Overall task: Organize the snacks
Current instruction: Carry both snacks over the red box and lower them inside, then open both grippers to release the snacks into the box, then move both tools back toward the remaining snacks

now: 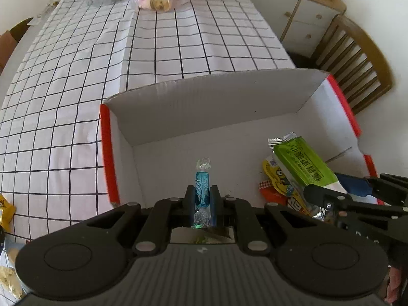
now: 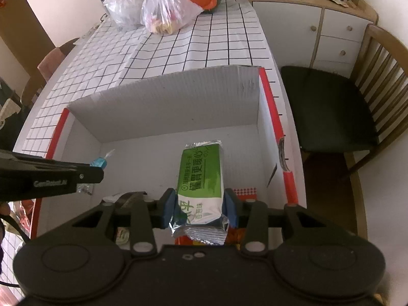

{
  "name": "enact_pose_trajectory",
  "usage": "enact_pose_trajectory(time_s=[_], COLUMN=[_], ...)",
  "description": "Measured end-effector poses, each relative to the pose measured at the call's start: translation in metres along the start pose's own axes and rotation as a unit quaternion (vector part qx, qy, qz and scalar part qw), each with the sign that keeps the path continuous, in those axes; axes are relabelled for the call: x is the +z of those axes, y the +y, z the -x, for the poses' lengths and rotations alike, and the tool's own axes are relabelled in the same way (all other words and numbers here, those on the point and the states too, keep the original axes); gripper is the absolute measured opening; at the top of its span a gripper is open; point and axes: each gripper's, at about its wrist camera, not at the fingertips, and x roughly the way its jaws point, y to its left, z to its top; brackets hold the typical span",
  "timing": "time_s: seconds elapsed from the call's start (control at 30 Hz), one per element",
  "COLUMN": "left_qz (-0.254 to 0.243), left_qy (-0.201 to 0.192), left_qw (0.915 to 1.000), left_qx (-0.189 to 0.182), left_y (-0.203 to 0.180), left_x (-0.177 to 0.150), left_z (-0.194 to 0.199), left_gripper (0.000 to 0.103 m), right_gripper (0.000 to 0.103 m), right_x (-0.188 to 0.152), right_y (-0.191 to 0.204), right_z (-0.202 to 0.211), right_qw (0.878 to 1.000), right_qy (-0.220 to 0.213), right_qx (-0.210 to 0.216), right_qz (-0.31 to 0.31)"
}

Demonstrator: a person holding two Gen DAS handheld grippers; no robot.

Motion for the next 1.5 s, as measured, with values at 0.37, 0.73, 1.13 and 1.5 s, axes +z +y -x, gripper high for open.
enact_pose_trajectory(time_s=[0.37,0.73,1.13,1.5], left_qz=[-0.013,-0.011,-0.012,-0.018], left_qy=[0.067,0.057,0.010,-0.065], left_qw=[0.9976,0.9982,0.9988,0.9948], left_qx=[0.005,-0.014,-0.047,-0.077], left_y=[-0.011,-0.006,0.002,0.025], left_x=[0.004,-0.001,-0.021,-0.048], left_z=[-0.032,-0.024,0.022,0.080], left_gripper=[0.011,0.015,0.027,0.029], right_gripper=[0.040,0.051,0.065,0.079], right_x=[0.001,-0.003,-0.015,-0.028], right_y=[-0.004,-0.003,0.017,0.041], right_z=[-0.008,0.009,0.052,0.094], right_qw=[1.000,1.000,0.998,0.992], right_qy=[0.021,0.000,-0.046,-0.094], right_qx=[0.008,0.020,0.043,0.075], right_qz=[0.007,0.001,0.011,0.028])
